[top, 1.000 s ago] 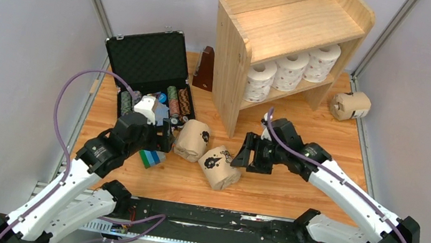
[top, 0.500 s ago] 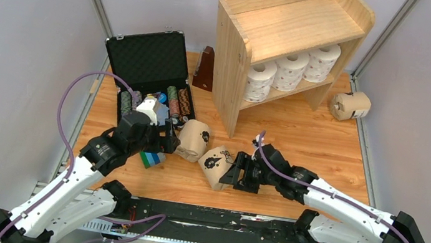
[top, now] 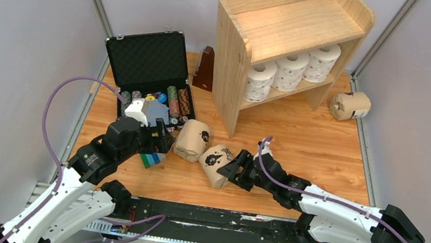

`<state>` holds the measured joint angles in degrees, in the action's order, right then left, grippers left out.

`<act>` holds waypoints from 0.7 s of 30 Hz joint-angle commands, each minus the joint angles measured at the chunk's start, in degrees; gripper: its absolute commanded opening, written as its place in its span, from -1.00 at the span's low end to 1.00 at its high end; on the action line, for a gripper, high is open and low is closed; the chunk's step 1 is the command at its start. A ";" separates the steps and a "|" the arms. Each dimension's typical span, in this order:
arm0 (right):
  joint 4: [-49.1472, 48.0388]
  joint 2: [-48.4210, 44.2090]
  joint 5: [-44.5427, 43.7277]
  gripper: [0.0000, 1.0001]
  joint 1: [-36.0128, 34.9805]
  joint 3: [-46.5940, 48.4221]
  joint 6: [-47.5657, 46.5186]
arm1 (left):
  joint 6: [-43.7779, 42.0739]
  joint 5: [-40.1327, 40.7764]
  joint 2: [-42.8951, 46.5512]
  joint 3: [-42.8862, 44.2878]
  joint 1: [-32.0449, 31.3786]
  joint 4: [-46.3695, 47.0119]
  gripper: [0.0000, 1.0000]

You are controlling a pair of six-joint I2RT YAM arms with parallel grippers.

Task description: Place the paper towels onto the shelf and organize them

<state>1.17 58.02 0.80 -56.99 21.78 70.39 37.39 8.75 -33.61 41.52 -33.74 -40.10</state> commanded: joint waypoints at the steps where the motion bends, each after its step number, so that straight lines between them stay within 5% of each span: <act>1: -7.35 -2.60 -10.89 0.32 -0.31 -0.37 1.50 | 1.30 1.05 1.15 -0.56 -0.19 -0.42 1.00; 9: -2.27 -9.04 -22.82 0.39 0.97 -2.22 1.13 | 0.74 0.57 1.51 -0.13 -0.17 -0.90 1.00; 21: -2.92 -8.94 -12.59 0.42 2.39 -2.85 -4.11 | -0.49 -0.06 0.87 -0.77 -0.13 0.32 1.00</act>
<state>0.38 48.60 -15.16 -54.76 19.62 67.59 37.28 9.06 -32.49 41.25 -33.74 -41.32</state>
